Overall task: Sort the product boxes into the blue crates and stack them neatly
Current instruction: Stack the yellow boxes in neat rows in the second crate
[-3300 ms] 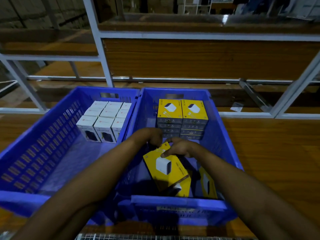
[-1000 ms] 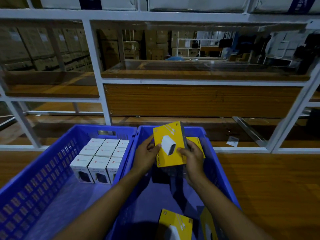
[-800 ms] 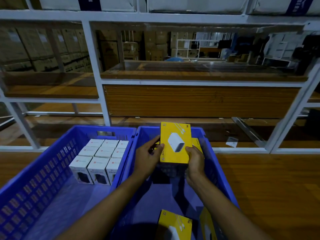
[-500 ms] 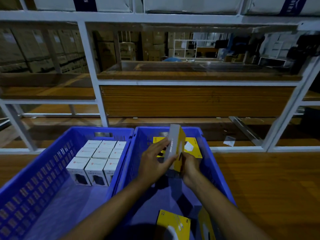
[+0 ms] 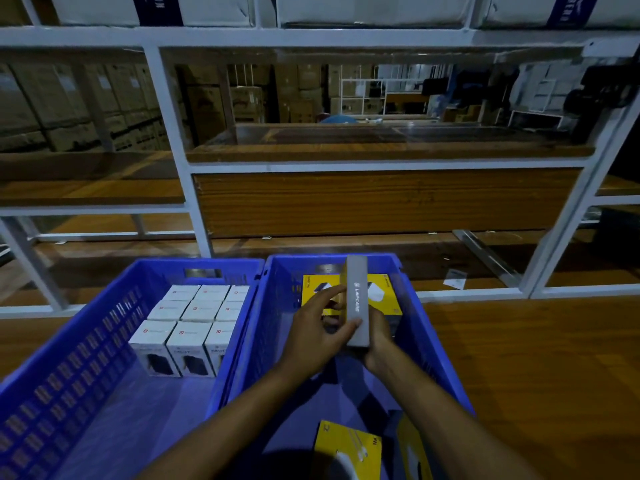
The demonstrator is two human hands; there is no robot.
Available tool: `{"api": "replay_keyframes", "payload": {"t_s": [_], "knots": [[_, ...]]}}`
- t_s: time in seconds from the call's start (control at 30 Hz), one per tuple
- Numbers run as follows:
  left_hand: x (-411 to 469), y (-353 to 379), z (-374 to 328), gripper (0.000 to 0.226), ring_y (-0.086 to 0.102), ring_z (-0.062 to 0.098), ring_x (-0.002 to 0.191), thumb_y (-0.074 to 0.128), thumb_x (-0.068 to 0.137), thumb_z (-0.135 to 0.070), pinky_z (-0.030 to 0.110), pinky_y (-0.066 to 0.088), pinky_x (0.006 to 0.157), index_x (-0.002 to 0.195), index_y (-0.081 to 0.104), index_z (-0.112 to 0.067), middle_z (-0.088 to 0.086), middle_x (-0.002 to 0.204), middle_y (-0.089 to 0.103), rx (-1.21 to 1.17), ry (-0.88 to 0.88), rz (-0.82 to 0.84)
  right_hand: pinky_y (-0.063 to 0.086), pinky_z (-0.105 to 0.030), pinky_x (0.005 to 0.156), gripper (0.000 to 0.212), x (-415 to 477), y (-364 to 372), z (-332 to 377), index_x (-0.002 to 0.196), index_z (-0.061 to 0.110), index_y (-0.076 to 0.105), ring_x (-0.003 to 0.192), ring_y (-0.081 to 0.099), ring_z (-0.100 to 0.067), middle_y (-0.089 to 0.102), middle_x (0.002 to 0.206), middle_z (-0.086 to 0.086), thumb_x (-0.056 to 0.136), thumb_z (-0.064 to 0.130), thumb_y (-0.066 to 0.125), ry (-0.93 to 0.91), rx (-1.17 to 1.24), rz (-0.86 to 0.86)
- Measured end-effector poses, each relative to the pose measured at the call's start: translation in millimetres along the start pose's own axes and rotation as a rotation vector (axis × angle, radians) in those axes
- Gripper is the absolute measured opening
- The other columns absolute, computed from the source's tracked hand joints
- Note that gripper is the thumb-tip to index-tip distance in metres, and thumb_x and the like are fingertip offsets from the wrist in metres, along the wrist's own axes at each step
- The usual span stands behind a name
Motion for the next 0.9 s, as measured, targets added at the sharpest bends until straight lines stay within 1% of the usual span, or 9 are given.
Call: {"api": "replay_keyframes", "payload": {"t_s": [0.13, 0.23, 0.3, 0.37, 0.43, 0.53, 0.7, 0.83, 0.9], "knots": [[4.8, -4.7, 24.4, 0.05, 0.064, 0.004, 0.107, 0.068, 0.092, -0.018, 0.024, 0.058, 0.08, 0.139, 0.051, -0.023, -0.009, 0.13, 0.06, -0.104, -0.162, -0.024, 0.058, -0.057, 0.079, 0.048, 4.3, -6.8, 2.8, 0.107, 0.017, 0.072, 0.092, 0.072, -0.036, 0.076, 0.099, -0.015, 0.092, 0.055, 0.048, -0.033, -0.173, -0.045], [9.4, -20.5, 52.0, 0.039, 0.065, 0.0, 0.102, 0.059, 0.096, -0.012, 0.022, 0.057, 0.083, 0.134, 0.057, -0.022, -0.005, 0.123, 0.064, -0.099, -0.304, -0.114, 0.053, -0.071, 0.066, 0.041, 9.4, -9.1, 7.7, 0.101, 0.014, 0.061, 0.091, 0.07, -0.041, 0.071, 0.1, -0.018, 0.075, 0.046, 0.067, -0.151, -0.245, -0.072], [10.3, -29.7, 66.9, 0.031, 0.069, 0.009, 0.097, 0.059, 0.096, -0.015, 0.031, 0.059, 0.081, 0.126, 0.062, -0.021, -0.002, 0.11, 0.07, -0.124, -0.417, -0.157, 0.058, -0.061, 0.068, 0.058, 7.0, -9.4, 14.3, 0.109, 0.023, 0.057, 0.094, 0.067, -0.038, 0.067, 0.106, -0.012, 0.055, 0.037, 0.072, -0.207, -0.299, -0.111], [9.3, -32.4, 75.4, 0.026, 0.072, 0.019, 0.085, 0.063, 0.094, -0.022, 0.04, 0.06, 0.072, 0.119, 0.06, -0.017, 0.007, 0.1, 0.073, -0.159, -0.526, -0.146, 0.058, -0.047, 0.073, 0.057, 0.0, -9.2, 23.5, 0.115, 0.026, 0.052, 0.095, 0.065, -0.03, 0.064, 0.111, -0.009, 0.062, 0.029, 0.071, -0.252, -0.391, -0.135], [7.5, -30.6, 82.9, 0.029, 0.07, 0.022, 0.079, 0.067, 0.091, -0.017, 0.033, 0.055, 0.059, 0.117, 0.055, -0.012, 0.016, 0.1, 0.071, -0.163, -0.612, -0.109, 0.055, -0.04, 0.071, 0.04, 1.4, -13.5, 30.1, 0.113, 0.023, 0.052, 0.093, 0.065, -0.027, 0.064, 0.109, -0.009, 0.078, 0.017, 0.068, -0.272, -0.457, -0.13], [4.6, -23.3, 84.4, 0.033, 0.068, 0.024, 0.082, 0.068, 0.089, -0.011, 0.032, 0.052, 0.06, 0.116, 0.05, -0.011, 0.017, 0.104, 0.068, -0.184, -0.693, -0.033, 0.049, -0.033, 0.067, 0.037, 9.9, -25.1, 38.9, 0.112, 0.019, 0.055, 0.089, 0.065, -0.025, 0.066, 0.111, -0.012, 0.078, 0.015, 0.071, -0.269, -0.558, -0.108], [-8.3, -4.0, 80.3, 0.022, 0.056, 0.011, 0.048, 0.065, 0.091, -0.001, 0.022, 0.044, 0.043, 0.085, 0.047, -0.012, 0.0, 0.066, 0.056, -0.272, -0.833, 0.337, 0.049, -0.036, 0.084, 0.074, 14.5, -44.0, 43.0, 0.147, 0.016, 0.032, 0.117, 0.056, -0.03, 0.05, 0.139, -0.009, 0.086, 0.027, 0.071, -0.127, -0.879, -0.019], [-11.4, 2.0, 76.9, 0.013, 0.058, 0.013, 0.057, 0.063, 0.092, -0.001, 0.022, 0.048, 0.051, 0.095, 0.057, -0.012, -0.002, 0.074, 0.061, -0.285, -0.866, 0.531, 0.051, -0.031, 0.085, 0.092, 5.2, -47.6, 51.1, 0.155, 0.018, 0.023, 0.124, 0.054, -0.025, 0.047, 0.148, -0.009, 0.083, 0.022, 0.079, -0.19, -0.754, 0.053], [-8.6, 4.8, 75.1, 0.014, 0.068, 0.019, 0.083, 0.062, 0.092, -0.001, 0.027, 0.055, 0.066, 0.103, 0.065, -0.009, 0.008, 0.099, 0.069, -0.319, -0.867, 0.559, 0.05, -0.025, 0.08, 0.083, -0.3, -44.0, 47.9, 0.152, 0.02, 0.034, 0.126, 0.053, -0.023, 0.045, 0.15, -0.004, 0.082, 0.024, 0.079, -0.195, -0.793, 0.132]]}}
Point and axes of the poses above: each hand's wrist, its own x-axis towards the middle knuckle, its own y-axis out of the palm, z = x × y, the point moved 7 cm from there along x, towards the middle knuckle
